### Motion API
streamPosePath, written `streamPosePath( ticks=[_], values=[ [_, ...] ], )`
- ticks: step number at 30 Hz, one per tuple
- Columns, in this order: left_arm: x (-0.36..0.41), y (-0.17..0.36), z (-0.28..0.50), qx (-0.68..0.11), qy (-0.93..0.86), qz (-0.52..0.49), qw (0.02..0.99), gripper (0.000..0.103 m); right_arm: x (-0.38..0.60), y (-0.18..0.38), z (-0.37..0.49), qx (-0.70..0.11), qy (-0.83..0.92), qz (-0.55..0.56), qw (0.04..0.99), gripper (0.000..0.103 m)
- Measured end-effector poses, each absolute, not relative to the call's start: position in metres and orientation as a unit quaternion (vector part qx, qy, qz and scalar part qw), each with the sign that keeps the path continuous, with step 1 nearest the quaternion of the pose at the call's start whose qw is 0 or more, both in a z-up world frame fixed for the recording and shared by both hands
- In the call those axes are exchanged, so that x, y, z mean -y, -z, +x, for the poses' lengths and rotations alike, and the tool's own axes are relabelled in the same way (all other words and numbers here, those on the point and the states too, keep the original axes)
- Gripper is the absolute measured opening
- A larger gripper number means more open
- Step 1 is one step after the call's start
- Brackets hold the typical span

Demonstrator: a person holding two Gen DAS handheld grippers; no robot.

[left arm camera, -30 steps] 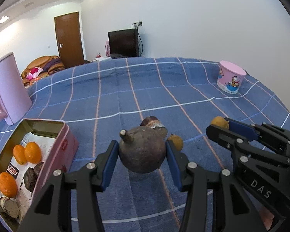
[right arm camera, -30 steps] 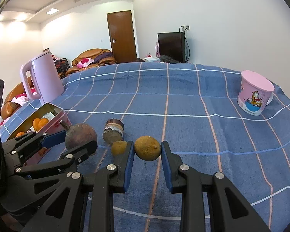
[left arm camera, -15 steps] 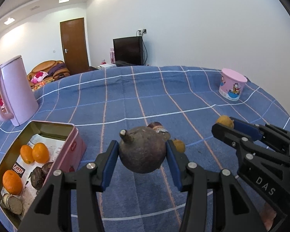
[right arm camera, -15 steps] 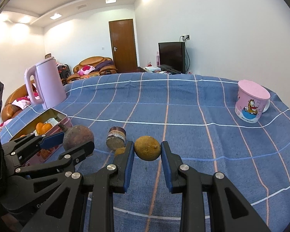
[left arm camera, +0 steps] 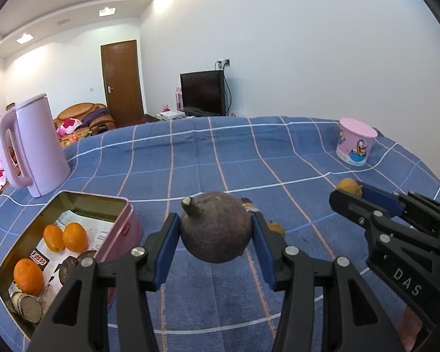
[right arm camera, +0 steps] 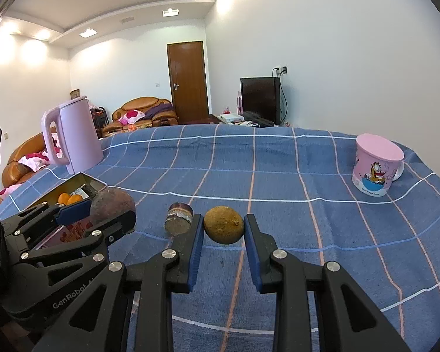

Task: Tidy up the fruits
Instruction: 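Lift both held fruits off the table toward the tin box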

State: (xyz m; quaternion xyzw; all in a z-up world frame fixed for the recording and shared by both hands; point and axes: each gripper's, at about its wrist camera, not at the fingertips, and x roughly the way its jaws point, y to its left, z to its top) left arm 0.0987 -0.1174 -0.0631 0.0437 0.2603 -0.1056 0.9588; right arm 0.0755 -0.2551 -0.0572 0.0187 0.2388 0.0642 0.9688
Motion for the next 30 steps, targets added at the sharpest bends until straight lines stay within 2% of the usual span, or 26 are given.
streamPosePath(
  ticks=[30],
  values=[
    [0.112,0.054,0.078,-0.196,0.083,0.041,0.976,0.051,0.249,0.046,0.047,-0.159,-0.060,-0.004,0.985,0.029]
  ],
)
